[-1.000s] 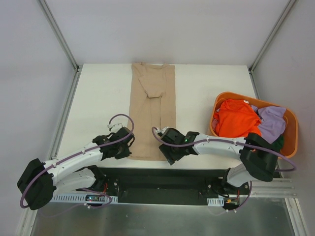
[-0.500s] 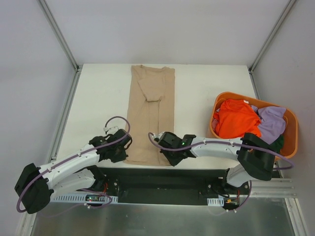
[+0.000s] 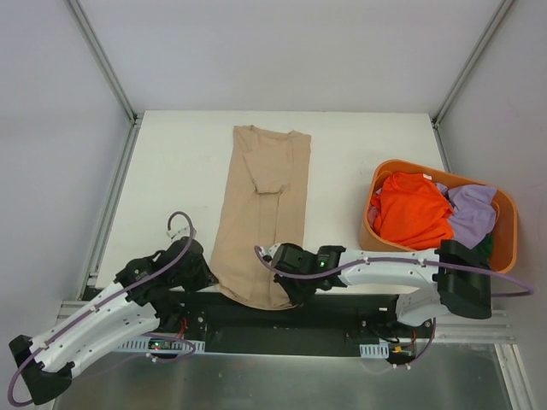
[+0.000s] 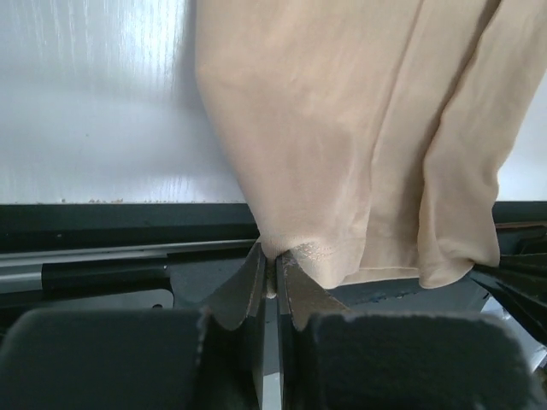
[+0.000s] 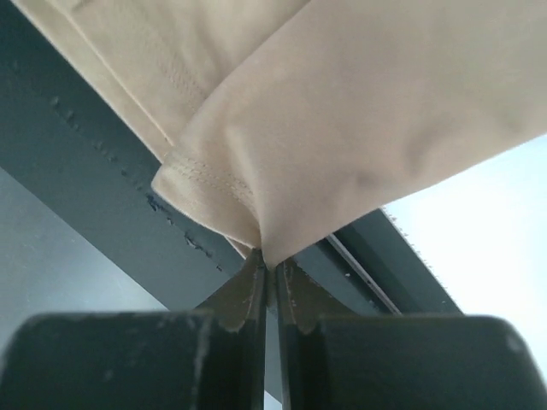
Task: Fold and stack the t-shirts
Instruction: Grab the bottom of the folded rectangular tshirt with both arms, then fold the folded rectangular tshirt in 1/3 of the way
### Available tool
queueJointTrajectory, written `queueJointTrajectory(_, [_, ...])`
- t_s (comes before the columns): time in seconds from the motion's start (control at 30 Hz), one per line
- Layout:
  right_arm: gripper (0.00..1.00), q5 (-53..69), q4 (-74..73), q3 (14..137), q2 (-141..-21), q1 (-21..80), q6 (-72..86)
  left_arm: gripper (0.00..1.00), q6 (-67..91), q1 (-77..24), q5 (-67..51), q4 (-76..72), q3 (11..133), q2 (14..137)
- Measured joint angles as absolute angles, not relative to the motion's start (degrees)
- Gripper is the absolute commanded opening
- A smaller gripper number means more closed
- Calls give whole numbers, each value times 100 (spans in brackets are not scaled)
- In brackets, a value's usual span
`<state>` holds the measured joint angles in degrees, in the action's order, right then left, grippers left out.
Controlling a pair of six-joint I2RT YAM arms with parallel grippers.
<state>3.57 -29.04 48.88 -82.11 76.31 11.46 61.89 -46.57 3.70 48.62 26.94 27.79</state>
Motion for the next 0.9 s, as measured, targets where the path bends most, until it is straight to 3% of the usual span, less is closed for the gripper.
queueJointTrajectory(0.23, [1,-1,-2998,5404,-8200,6925,1031,0,5767,-4657,821,4174,3046,3710])
queueJointTrajectory(0.47, [1,-156,-2987,6112,-8307,5948,585,0,5299,-4613,1955,3614,4278,5258])
queueJointTrajectory(0.9, [1,106,-3033,7572,-9341,4469,-268,0,4014,-2963,1846,2591,6320,7972])
